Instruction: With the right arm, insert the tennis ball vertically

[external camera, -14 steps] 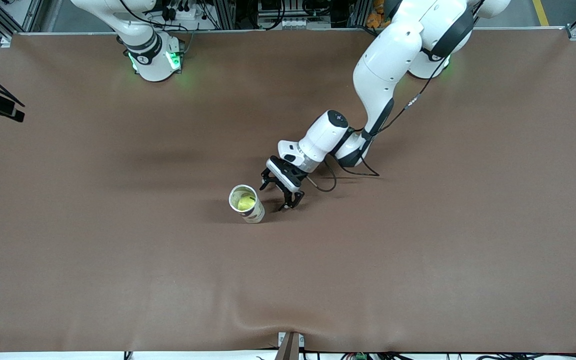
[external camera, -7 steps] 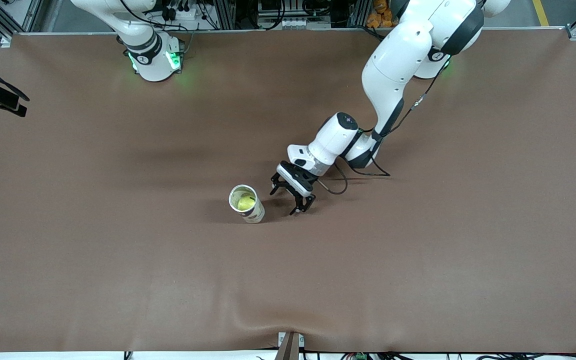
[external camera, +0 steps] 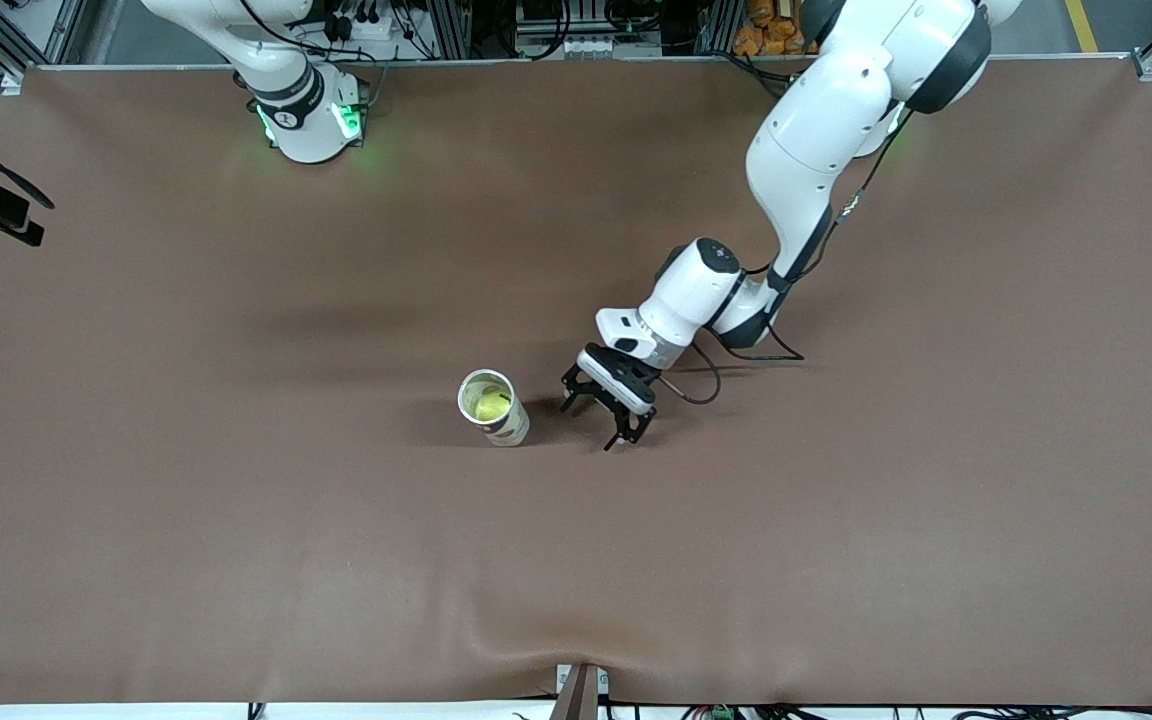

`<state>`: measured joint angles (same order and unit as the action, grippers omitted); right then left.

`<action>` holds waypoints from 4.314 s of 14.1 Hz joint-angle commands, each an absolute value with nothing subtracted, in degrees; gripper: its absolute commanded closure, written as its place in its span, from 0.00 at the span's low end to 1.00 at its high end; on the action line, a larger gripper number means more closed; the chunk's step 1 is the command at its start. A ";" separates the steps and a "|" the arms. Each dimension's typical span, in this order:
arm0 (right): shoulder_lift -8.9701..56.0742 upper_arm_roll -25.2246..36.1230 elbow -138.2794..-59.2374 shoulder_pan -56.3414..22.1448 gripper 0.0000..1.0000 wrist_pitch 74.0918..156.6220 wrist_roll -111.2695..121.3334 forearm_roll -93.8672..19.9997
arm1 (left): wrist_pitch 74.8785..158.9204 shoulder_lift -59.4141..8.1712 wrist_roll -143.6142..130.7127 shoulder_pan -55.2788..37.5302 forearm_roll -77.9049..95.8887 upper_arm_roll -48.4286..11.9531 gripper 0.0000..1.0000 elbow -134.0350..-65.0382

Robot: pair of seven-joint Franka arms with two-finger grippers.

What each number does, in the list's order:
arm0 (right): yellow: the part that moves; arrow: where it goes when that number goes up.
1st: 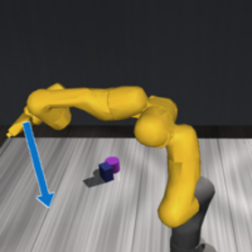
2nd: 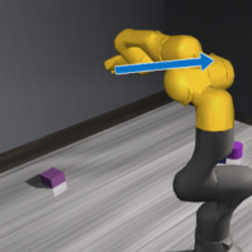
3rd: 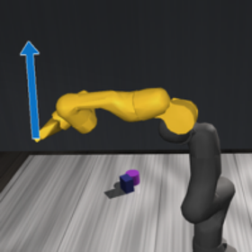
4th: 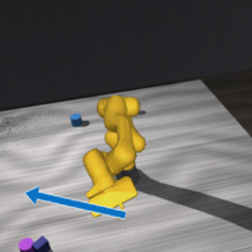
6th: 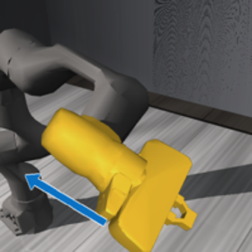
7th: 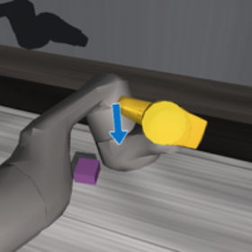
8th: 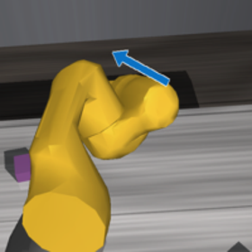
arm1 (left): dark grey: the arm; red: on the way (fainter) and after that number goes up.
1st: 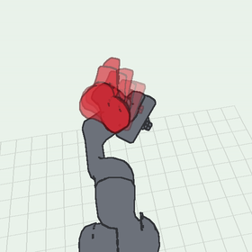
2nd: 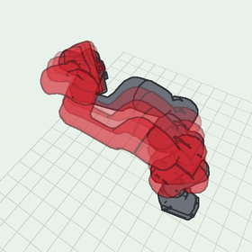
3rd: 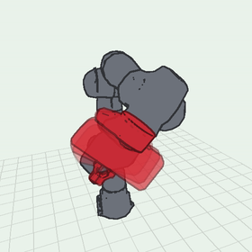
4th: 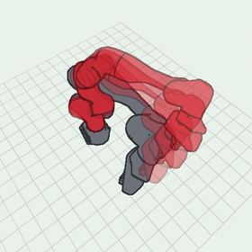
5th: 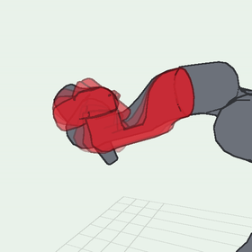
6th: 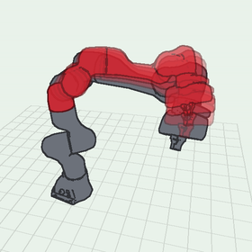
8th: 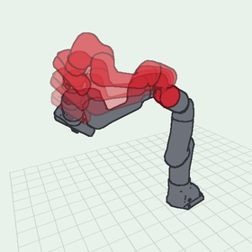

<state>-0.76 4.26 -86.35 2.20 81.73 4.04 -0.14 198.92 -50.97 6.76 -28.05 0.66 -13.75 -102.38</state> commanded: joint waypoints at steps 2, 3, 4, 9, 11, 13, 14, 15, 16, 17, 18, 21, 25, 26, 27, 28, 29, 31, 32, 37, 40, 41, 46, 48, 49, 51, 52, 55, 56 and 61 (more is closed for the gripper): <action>-0.53 4.22 -86.05 2.02 0.00 82.53 4.83 0.88 | 194.08 -47.30 6.15 -23.48 1.32 -16.52 0.00 -103.71; -0.70 4.22 -85.87 1.67 0.00 82.09 4.31 0.97 | 191.97 -46.50 6.15 -22.51 1.23 -16.61 0.00 -103.71; -0.62 4.13 -85.96 1.67 0.00 81.83 4.74 0.97 | 190.47 -45.97 6.15 -21.63 1.32 -16.96 0.00 -103.71; -0.53 4.31 -85.43 2.02 0.00 82.62 4.75 0.17 | 182.75 -45.18 6.15 -15.92 1.49 -19.77 0.00 -101.34; -0.53 4.22 -85.43 1.67 0.00 82.44 4.75 0.18 | 178.70 -44.48 6.15 -14.51 1.58 -19.78 0.00 -99.76; -0.62 4.13 -85.43 1.67 0.00 82.35 4.75 0.18 | 173.09 -43.86 6.15 -13.45 1.67 -19.78 0.00 -97.92; -0.62 4.04 -85.52 1.58 0.00 81.92 4.75 0.18 | 169.84 -43.68 6.07 -13.27 1.67 -19.43 0.00 -96.61; -0.62 4.13 -85.52 1.58 0.00 81.83 4.49 0.26 | 166.32 -43.25 6.15 -12.23 1.67 -19.34 0.00 -95.37; -0.62 4.13 -85.52 1.93 0.00 81.74 4.31 0.18 | 162.72 -42.72 6.15 -11.35 1.15 -19.34 0.00 -93.97; -0.62 4.22 -85.43 2.02 0.00 81.74 4.57 0.18 | 159.55 -42.19 6.24 -10.73 1.14 -19.34 0.00 -93.09; -0.62 4.13 -85.43 1.85 0.00 81.74 4.48 0.18 | 157.26 -41.40 6.24 -10.55 1.14 -19.34 0.00 -92.73; -0.62 3.95 -85.43 1.14 0.00 81.65 4.13 0.18 | 150.84 -38.77 6.50 -8.71 1.06 -19.16 0.00 -92.72; -0.62 4.04 -85.43 1.41 0.00 81.65 4.57 0.26 | 139.60 -33.58 6.76 -5.11 1.41 -19.60 0.00 -92.55; -0.62 4.13 -85.43 1.49 0.00 81.65 4.57 0.26 | 137.57 -32.79 6.85 -3.97 1.49 -19.77 0.00 -92.46; -0.62 4.13 -85.43 1.49 0.00 81.65 4.66 0.18 | 135.72 -32.00 6.86 -3.61 1.67 -19.86 0.00 -92.29; -0.62 4.13 -85.43 1.49 0.00 81.48 4.66 0.18 | 133.44 -30.95 6.86 -3.43 1.93 -19.78 0.00 -91.59; -0.70 4.22 -85.34 1.49 0.00 80.87 4.66 0.18 | 130.46 -30.42 6.77 -3.34 2.11 -19.78 0.00 -90.45; -0.62 4.22 -85.25 1.50 0.00 80.51 4.57 0.18 | 124.57 -29.36 6.77 -1.86 2.20 -19.77 0.00 -87.90; -0.62 4.13 -85.25 1.49 0.00 80.51 4.48 0.18 | 122.63 -28.05 6.51 -1.24 2.37 -19.86 0.00 -87.46; -0.62 4.22 -84.99 1.49 0.00 80.42 4.48 0.18 | 116.03 -21.72 6.59 2.72 5.54 -19.78 0.00 -87.54; -0.62 4.13 -84.90 1.41 0.00 80.42 4.48 0.18 | 112.77 -18.38 4.84 2.99 5.27 -19.16 0.00 -87.54; -0.62 4.13 -84.90 1.41 0.00 80.42 4.31 0.18 | 111.89 -17.59 4.92 3.68 5.19 -19.16 0.00 -87.54; -0.62 4.13 -84.90 1.49 0.00 80.51 4.31 0.18 | 106.62 -14.86 4.92 5.80 4.75 -18.99 0.00 -87.36; -0.62 4.13 -84.90 1.58 0.00 80.42 4.31 0.18 | 104.68 -13.80 4.92 7.20 4.75 -19.07 0.00 -87.10; -0.62 4.22 -84.90 1.58 0.00 80.42 4.31 0.18 | 104.07 -13.62 4.92 7.82 4.75 -19.16 0.00 -87.01; -0.62 4.13 -84.90 1.58 0.00 80.42 4.39 0.18 | 102.93 -12.92 5.10 8.87 4.66 -18.98 0.00 -87.01; -0.62 4.13 -84.90 1.58 0.00 80.42 4.39 0.18 | 102.48 -12.75 5.01 9.83 4.66 -19.07 0.00 -87.01; -0.62 4.13 -84.90 1.49 0.00 80.42 4.39 0.09 | 102.22 -11.78 4.75 11.16 4.66 -18.98 0.00 -87.01; -0.62 4.13 -84.90 1.41 0.00 80.42 4.39 0.09 | 102.04 -11.34 4.66 11.34 4.66 -18.90 0.00 -87.10; -0.62 4.13 -84.64 1.41 0.00 80.42 4.39 0.09 | 97.74 -9.85 0.97 12.30 3.00 -18.90 0.00 -86.75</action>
<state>-0.60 4.19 -85.75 1.51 81.42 4.11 -0.12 100.02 -11.57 3.01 11.94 4.28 -18.64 -86.70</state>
